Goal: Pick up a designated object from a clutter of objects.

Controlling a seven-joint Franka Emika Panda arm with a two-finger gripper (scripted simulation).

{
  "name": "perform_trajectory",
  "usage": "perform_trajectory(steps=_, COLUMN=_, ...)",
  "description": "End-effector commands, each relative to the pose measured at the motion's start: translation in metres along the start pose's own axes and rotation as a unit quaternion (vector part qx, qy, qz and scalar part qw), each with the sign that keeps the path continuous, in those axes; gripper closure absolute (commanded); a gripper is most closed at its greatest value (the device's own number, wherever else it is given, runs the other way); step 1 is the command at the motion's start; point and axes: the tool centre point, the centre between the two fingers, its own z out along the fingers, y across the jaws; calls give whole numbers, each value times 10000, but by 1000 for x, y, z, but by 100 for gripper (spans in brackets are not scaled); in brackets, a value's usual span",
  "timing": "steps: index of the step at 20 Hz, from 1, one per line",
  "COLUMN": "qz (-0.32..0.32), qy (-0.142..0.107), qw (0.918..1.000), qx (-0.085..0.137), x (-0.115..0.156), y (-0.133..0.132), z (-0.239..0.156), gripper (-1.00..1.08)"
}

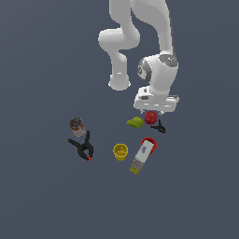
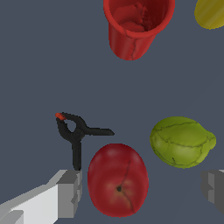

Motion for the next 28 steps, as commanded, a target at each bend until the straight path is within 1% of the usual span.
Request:
perform_trajectory(steps=1, qz=8, qy=-14, qw=10000, qx=13, x=-14, y=-6, z=9, gripper=-92)
perform_trajectory(steps=5, qz=9, qy=-34, qw=10000, qx=23, x=-28, y=-11, z=18, gripper=-92)
perform_trajectory(steps=8, qz=10, qy=-41, qw=10000, qx=27, x=-33, y=-13, z=20, gripper=-92)
perform_trajectory(steps=15, qz=4, qy=-44, qw=10000, qx=27, x=-32, y=-13, z=25, gripper=-92)
perform_trajectory(steps=28, qz=7, qy=-44, qw=10000, qx=28, x=-34, y=-13, z=68, gripper=-92)
